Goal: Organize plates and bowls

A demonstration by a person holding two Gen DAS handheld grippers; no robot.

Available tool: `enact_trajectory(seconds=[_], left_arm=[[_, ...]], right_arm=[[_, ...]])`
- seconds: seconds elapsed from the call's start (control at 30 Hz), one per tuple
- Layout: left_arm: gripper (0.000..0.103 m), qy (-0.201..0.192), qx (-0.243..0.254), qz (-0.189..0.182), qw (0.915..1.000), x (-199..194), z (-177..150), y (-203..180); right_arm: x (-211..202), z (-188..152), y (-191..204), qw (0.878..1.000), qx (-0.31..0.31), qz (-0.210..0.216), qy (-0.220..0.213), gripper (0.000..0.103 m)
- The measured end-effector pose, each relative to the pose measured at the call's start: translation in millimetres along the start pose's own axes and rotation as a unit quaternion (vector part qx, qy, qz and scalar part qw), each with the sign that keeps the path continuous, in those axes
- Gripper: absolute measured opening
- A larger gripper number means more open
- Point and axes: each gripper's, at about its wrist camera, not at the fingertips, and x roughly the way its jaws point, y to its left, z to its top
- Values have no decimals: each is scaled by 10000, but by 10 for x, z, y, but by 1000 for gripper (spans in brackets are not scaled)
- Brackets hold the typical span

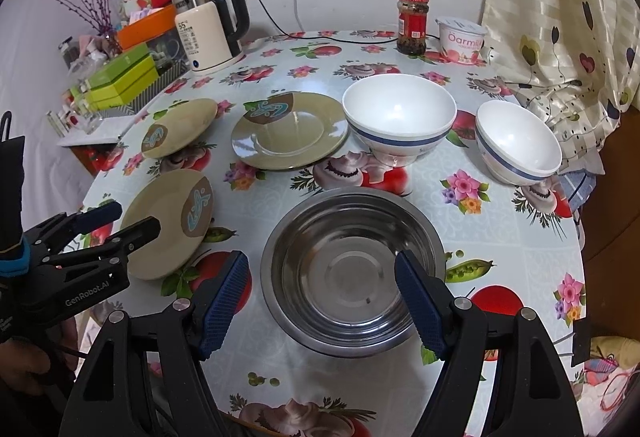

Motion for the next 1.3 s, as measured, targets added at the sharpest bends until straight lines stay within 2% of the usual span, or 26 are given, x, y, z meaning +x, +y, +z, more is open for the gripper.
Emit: enact_trajectory(seconds=[0.7, 0.97, 1.3], left_arm=[[66, -92, -153, -108, 9998, 4, 41, 132], [66, -262, -262, -233, 9990, -14, 38, 217], [66, -349, -321, -221, 9986, -42, 61, 292]], right_arm=[[56, 50, 50, 9999, -79, 31, 59, 76], [74, 72, 100, 9998, -155, 39, 82, 76], [106, 199, 208, 9996, -262, 134, 33, 76]])
